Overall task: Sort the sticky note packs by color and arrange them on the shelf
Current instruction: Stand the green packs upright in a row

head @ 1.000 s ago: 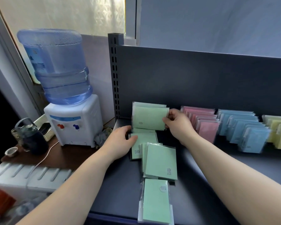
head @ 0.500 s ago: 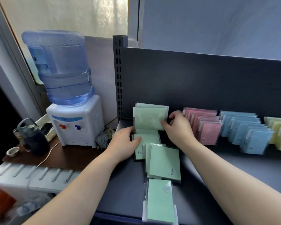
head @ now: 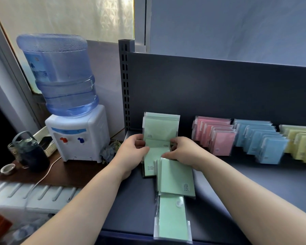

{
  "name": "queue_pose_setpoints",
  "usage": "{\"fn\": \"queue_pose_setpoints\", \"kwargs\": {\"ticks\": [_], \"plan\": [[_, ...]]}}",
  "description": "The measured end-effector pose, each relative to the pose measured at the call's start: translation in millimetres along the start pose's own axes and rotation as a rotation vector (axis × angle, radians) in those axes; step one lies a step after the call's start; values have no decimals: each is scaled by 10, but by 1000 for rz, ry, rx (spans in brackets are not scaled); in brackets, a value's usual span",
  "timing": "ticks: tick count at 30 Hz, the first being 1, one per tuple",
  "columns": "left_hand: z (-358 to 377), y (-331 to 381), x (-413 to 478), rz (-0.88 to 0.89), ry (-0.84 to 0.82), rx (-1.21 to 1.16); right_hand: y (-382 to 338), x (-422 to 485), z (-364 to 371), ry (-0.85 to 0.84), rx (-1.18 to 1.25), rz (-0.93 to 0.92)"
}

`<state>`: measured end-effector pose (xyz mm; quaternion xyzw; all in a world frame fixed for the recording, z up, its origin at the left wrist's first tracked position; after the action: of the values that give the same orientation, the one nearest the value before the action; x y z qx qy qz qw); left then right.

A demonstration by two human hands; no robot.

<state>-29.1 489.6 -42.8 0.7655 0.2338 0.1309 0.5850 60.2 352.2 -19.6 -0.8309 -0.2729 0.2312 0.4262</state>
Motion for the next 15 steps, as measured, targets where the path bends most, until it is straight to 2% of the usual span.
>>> {"fn": "queue_pose_setpoints", "kwargs": {"ticks": [5, 9, 12, 15], "plan": [[-7, 19, 26, 36, 66, -204, 64, 2, -59, 50, 88, 29], [-46, 44, 58, 28, 117, -333, 40, 1, -160, 131, 134, -23], [-13, 81, 65, 72, 103, -259, -68, 21, -346, 281, 53, -148], [-16, 119, 48, 119, 133, -10, -163, 50, -411, 323, -34, -236]]}}
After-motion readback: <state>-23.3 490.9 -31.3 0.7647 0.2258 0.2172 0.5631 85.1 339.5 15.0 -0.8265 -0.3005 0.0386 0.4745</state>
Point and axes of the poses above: each hand's wrist, its own x-axis towards the middle knuckle, its own z-axis out of the palm, y = z × x, the point moved 10 cm from there along x, towards the middle knuckle, and after that the axes turned 7 degrees about x, right-handed, at the moved point
